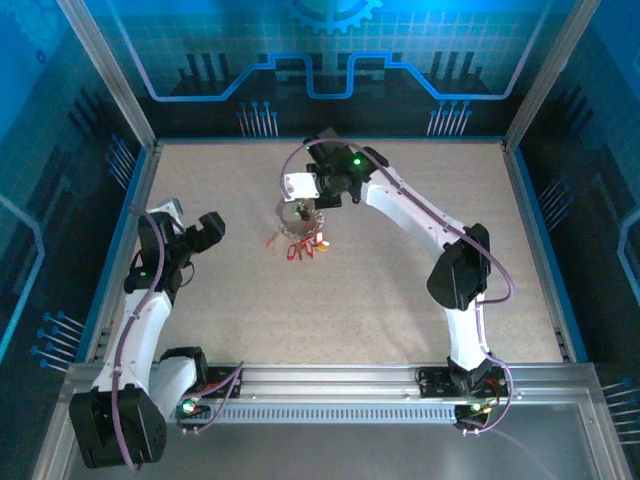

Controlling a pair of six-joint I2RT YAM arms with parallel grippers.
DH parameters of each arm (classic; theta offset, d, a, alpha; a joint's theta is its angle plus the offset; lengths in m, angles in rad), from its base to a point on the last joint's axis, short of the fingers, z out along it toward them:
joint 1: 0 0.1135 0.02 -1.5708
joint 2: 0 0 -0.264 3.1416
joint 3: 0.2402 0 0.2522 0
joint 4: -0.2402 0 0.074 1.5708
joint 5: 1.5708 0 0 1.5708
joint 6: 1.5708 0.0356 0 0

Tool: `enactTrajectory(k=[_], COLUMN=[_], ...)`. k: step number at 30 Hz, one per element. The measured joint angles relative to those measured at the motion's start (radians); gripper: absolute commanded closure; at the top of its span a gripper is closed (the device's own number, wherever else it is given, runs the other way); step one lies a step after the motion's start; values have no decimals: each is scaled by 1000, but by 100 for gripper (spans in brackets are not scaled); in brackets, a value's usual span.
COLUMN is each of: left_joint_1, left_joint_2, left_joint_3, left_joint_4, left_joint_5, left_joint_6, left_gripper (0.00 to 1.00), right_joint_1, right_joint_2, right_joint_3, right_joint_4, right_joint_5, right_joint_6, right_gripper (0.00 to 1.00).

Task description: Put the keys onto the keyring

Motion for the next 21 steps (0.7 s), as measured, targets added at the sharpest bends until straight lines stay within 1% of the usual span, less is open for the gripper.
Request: enactTrajectory(k=[6,21], left_joint_1=[0,0], left_joint_2=[0,24], left_joint_3=[0,0], left_joint_4=[19,50], left_joint_5=[17,34], left_joint_6=[-3,-39], left_gripper=[1,1], right_joint_1=[-62,-207], right_joint_2=[40,188], right_joint_3=[-2,-87], right_joint_4=[-6,-3], right_joint_5=[9,131], right_joint_6=[27,26], right_gripper=[100,100])
